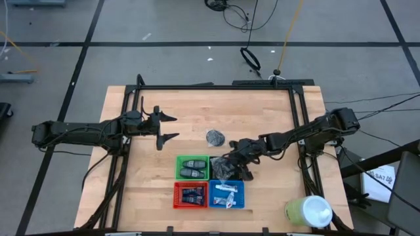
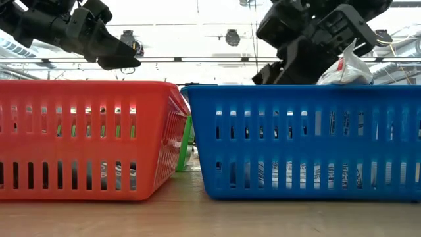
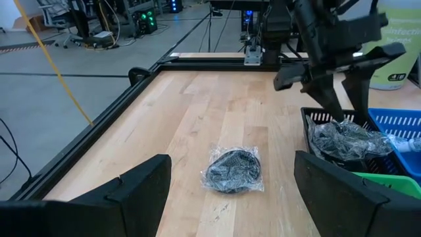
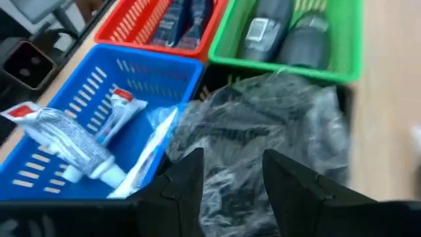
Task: Pick & Place Travel size toiletries
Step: Put the black hairbrush into the black bin
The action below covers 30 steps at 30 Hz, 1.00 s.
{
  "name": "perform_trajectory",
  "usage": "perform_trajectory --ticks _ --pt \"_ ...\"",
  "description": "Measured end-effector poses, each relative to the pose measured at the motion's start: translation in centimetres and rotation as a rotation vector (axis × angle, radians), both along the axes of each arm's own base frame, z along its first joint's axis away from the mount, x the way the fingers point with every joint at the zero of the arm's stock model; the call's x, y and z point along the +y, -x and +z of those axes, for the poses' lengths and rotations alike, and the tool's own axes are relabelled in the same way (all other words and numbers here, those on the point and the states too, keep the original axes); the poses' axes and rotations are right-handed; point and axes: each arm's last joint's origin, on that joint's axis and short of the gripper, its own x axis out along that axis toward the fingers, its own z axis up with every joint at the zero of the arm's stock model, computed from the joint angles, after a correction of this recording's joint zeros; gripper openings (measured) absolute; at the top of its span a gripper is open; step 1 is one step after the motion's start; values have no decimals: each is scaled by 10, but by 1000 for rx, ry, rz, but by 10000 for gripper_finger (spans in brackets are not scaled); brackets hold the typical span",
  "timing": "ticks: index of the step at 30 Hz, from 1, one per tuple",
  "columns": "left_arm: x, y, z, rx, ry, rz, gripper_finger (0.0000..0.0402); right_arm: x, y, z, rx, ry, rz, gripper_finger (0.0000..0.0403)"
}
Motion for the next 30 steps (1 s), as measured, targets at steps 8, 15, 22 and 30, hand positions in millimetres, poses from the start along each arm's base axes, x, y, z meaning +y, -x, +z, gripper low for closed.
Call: perform_trajectory --ticks 8,15,22,30 --pt "0 0 0 0 0 0 310 -2 3 -11 121 -59 -22 140" --pt "0 0 0 0 0 0 310 -4 2 0 40 -45 -5 140" --pt "0 0 0 0 0 0 310 -16 -1 41 -250 149 -87 143" --pt "0 0 0 0 0 0 310 -85 -7 37 -242 245 -421 196"
